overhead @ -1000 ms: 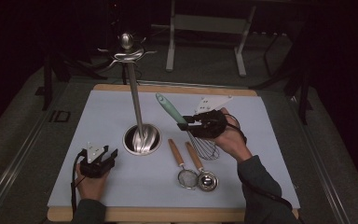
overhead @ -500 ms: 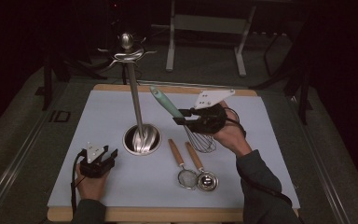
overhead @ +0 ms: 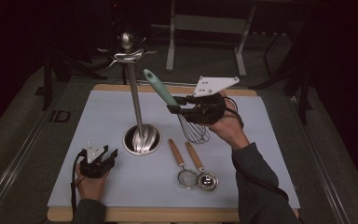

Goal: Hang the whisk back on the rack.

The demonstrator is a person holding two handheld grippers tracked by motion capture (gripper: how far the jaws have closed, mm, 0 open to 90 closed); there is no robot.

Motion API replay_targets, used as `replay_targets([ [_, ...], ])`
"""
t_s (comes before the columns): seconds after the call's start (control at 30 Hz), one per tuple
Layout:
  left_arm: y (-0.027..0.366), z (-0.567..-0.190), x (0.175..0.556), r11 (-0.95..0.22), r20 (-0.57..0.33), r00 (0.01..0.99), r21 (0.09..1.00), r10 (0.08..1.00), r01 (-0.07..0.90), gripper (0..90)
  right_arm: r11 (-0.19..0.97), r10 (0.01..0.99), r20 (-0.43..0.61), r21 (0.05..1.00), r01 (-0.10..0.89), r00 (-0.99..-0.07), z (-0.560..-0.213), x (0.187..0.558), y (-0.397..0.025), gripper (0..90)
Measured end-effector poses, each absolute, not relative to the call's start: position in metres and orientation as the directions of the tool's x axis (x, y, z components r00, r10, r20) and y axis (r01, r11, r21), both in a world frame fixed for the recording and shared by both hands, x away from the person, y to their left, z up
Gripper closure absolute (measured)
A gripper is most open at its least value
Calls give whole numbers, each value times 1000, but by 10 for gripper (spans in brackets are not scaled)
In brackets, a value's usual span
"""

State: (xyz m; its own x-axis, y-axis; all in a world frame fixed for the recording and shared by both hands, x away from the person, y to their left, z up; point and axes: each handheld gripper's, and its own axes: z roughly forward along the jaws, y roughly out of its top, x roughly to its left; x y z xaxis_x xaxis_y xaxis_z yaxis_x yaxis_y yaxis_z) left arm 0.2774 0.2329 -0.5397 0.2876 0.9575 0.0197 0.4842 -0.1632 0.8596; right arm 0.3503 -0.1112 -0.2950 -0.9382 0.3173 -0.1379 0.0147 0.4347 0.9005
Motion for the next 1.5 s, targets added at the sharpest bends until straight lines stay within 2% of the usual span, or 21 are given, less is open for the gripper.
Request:
replay_targets([
  [0.23, 233, -540, 277, -163, 19, 288, 860, 957, 484, 575, 415, 305, -149, 910, -10, -941, -284, 350, -100, 691],
  [0.53, 233, -540, 277, -163, 19, 290, 860, 957, 484, 574, 437, 327, -153, 899, 6, -932, -283, 357, -86, 691],
  [0.83, 233, -540, 277, -161, 17, 288, 861, 957, 483, 572, 494, 385, -234, 870, -15, -893, -290, 359, -71, 688],
  [1.13, 234, -540, 277, -157, 14, 286, 862, 958, 482, 572, 506, 394, -223, 863, 7, -892, -293, 361, -54, 661],
  [1.5, 234, -540, 277, -157, 14, 286, 861, 958, 483, 572, 509, 351, -211, 861, -3, -912, -291, 356, -55, 623],
])
